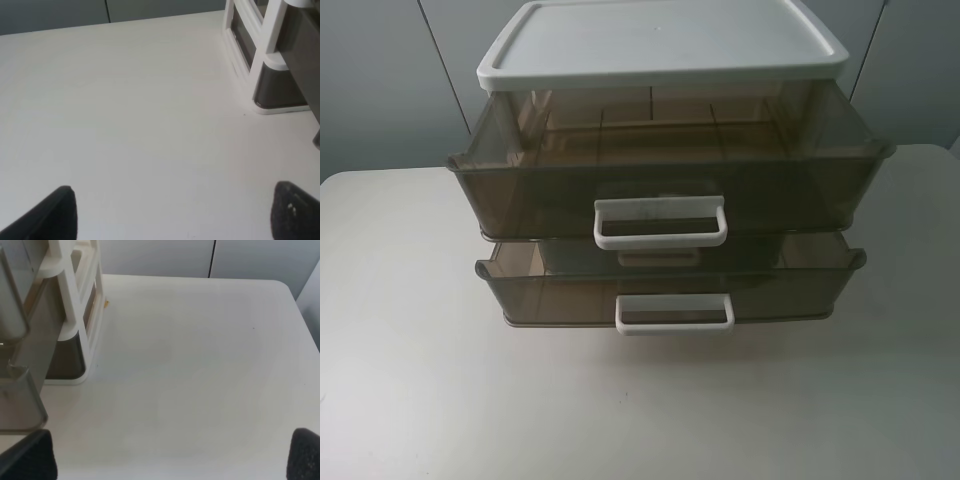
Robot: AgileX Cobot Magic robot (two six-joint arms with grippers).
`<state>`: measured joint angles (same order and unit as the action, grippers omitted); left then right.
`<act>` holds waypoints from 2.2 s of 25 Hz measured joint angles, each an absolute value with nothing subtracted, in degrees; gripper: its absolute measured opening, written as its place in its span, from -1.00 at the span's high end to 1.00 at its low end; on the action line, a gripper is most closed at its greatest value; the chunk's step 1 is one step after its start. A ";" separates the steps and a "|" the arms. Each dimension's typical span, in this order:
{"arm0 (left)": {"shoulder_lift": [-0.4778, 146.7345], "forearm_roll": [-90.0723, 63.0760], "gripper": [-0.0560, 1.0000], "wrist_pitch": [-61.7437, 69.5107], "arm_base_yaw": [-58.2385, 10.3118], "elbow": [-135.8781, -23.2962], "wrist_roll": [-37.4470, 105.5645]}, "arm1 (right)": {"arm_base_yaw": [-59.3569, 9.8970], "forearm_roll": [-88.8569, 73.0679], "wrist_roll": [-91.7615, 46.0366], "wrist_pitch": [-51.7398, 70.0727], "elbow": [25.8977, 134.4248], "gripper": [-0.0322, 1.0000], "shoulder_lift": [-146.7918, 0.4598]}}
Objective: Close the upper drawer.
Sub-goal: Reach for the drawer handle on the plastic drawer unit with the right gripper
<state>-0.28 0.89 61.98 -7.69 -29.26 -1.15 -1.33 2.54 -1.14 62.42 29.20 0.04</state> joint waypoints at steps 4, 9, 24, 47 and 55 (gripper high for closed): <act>-0.28 0.89 -0.51 61.98 -7.69 -29.26 -1.15 | -1.33 2.54 -1.14 62.42 29.20 -0.41 0.04; -0.28 0.89 -0.51 61.98 -7.69 -29.26 -1.15 | -1.33 2.54 -1.14 62.42 29.20 -0.41 0.04; -0.28 0.89 -0.51 61.98 -7.69 -29.26 -1.15 | -1.33 2.54 -1.14 62.42 29.20 -0.41 0.04; -0.28 0.89 -0.51 61.98 -7.69 -29.26 -1.26 | -10.30 -3.32 -11.62 64.70 48.78 -0.41 -39.05; -0.28 0.89 -0.51 61.98 -7.69 -29.26 -1.26 | -39.68 -9.58 -18.59 64.05 48.78 -0.41 -46.38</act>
<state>-0.28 0.89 61.98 -7.69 -29.26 -1.26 -39.68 -9.58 -18.59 64.05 48.78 -46.38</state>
